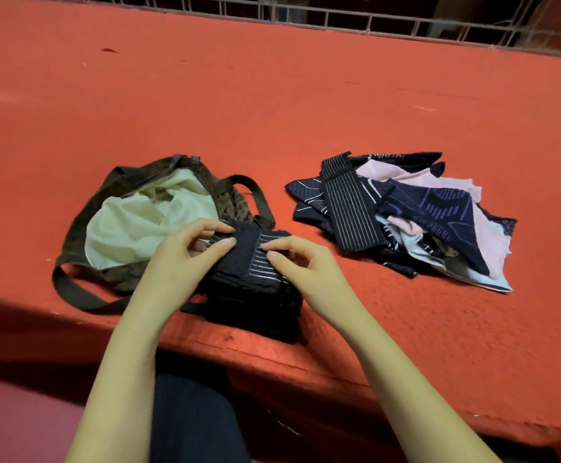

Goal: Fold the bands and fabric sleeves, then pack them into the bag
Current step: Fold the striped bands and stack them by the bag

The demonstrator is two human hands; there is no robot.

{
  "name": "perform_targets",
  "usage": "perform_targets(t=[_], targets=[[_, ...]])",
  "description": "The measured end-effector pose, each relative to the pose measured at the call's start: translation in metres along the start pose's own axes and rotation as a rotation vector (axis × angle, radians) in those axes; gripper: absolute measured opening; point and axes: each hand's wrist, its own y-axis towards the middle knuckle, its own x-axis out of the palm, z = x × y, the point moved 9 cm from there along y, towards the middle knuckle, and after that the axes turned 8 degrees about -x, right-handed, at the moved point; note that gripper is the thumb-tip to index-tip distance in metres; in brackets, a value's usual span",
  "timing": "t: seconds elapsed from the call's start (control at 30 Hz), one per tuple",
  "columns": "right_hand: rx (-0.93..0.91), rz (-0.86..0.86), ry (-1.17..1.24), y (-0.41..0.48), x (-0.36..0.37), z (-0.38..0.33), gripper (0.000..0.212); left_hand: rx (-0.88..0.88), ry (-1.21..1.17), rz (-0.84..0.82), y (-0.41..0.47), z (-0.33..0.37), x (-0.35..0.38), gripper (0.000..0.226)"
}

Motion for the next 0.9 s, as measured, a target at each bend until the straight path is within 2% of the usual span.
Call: perform_targets(t=[0.13,0.2,0.3,0.57,0.67,0.9], targets=[[-0.004,0.023,-0.003,-0.001,-0.005,0.001,0.014,-0.009,-0.035,-0.017,0.001,-0.003,0.005,0.022],[-0.003,0.025,-0.012,-0.002,-0.009,0.003,0.015,0.0,0.002,0.0,0.003,-0.006,0.007,0.012],[0.028,0.011,-0.071,-0.008,-0.01,0.014,0.015,0.009,0.094,0.03,0.002,-0.013,0.01,0.013],[0.082,0.007,-0.04,-0.016,-0.004,0.025,0.014,-0.04,-0.033,0.05,-0.011,-0.042,0.01,0.022],[0.056,-0.015,-0.072,-0.015,-0.004,0.02,0.015,-0.013,0.049,0.048,-0.01,-0.034,0.006,0.023],[-0.02,-0.099,-0.252,0.004,-0.026,0.001,0.015,0.109,0.376,-0.053,0.02,0.024,0.001,0.009]])
